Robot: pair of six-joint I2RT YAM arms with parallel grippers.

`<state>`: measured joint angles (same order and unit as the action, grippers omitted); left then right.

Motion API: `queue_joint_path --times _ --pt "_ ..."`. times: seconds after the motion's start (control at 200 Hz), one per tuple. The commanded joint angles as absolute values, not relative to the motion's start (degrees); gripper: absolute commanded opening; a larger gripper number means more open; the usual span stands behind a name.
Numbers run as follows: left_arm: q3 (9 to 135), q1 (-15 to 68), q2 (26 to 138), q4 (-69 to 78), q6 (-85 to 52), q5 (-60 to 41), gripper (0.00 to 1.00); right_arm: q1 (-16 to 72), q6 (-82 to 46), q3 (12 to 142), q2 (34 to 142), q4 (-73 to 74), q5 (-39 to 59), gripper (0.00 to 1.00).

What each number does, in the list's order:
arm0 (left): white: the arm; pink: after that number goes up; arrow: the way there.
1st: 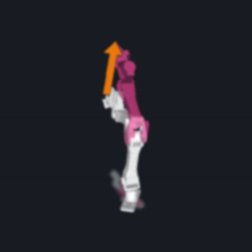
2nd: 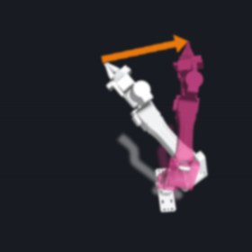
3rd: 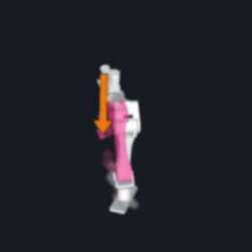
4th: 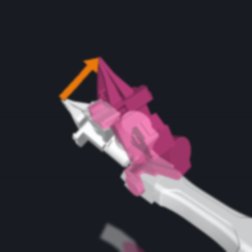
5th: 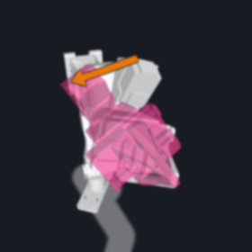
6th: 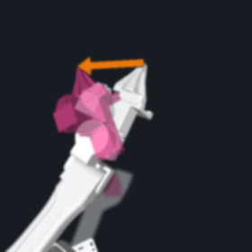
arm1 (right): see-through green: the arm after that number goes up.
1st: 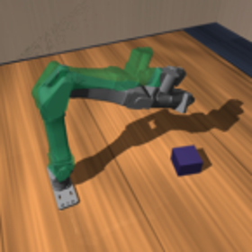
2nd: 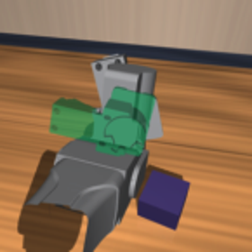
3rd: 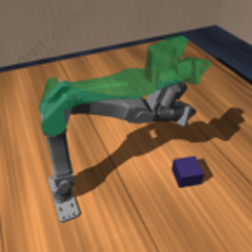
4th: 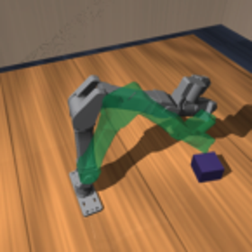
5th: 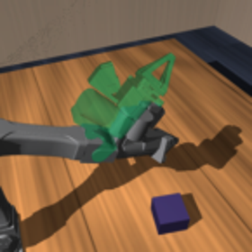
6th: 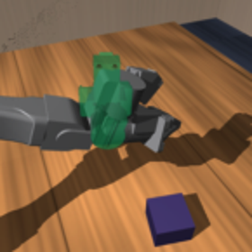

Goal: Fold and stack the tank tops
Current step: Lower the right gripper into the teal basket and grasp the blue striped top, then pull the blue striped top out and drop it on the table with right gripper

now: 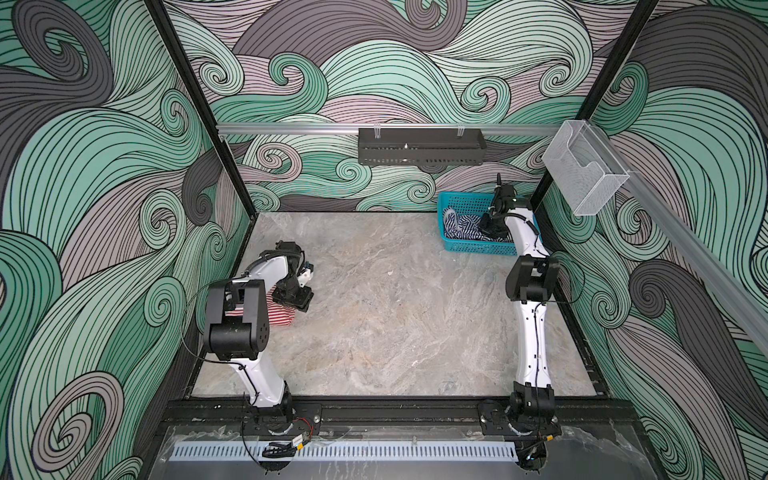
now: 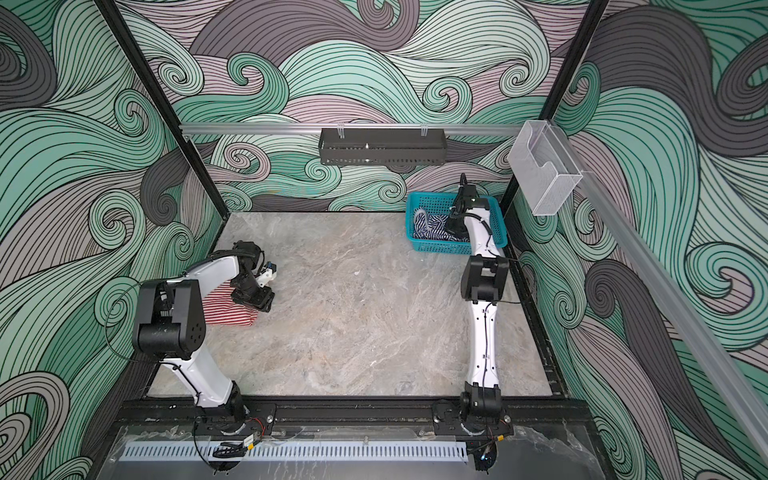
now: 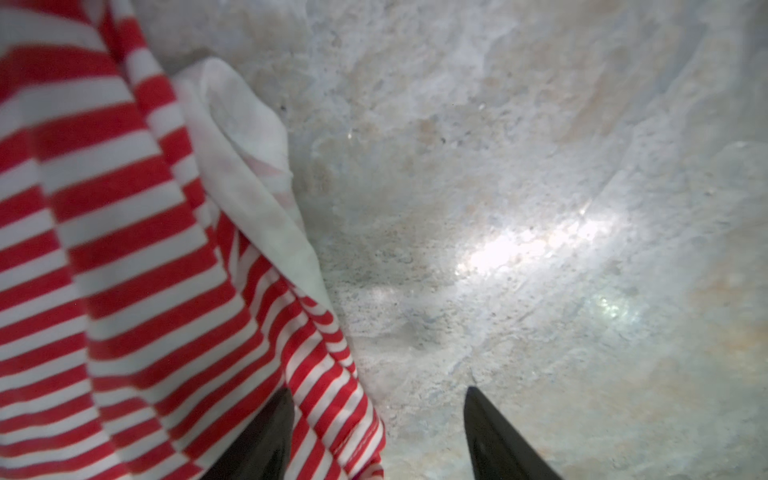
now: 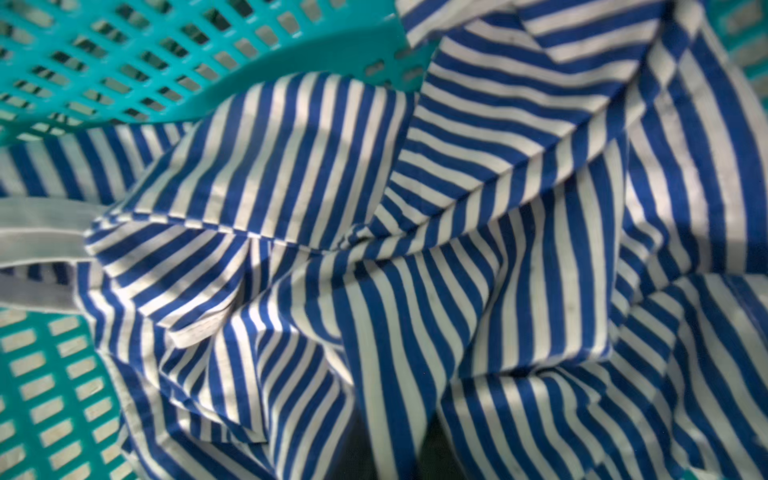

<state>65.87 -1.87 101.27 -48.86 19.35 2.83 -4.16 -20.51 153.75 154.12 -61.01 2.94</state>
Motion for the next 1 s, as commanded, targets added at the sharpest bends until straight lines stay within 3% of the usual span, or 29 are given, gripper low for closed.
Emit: queue_joint_path --times 0.0,0.355,0.616,0.996 --pt "66.6 -2.3 99.8 -49.8 18.1 3.0 0.68 -4.5 -21.9 156.1 153.6 -59.6 6.3 0.0" --pt "65.9 -2.3 100.8 -48.4 18.5 3.5 0.68 -0.9 -26.6 144.1 130.1 -50.8 9.1 0.0" --pt "65.4 -2.3 102.6 -47.3 18.8 2.9 0.68 7.6 -25.7 147.6 116.4 -53.7 5.4 0.0" --pt "66.8 -3.6 107.0 -44.5 15.9 11.7 0.68 26.1 -24.2 147.8 109.6 -52.4 9.1 0.0"
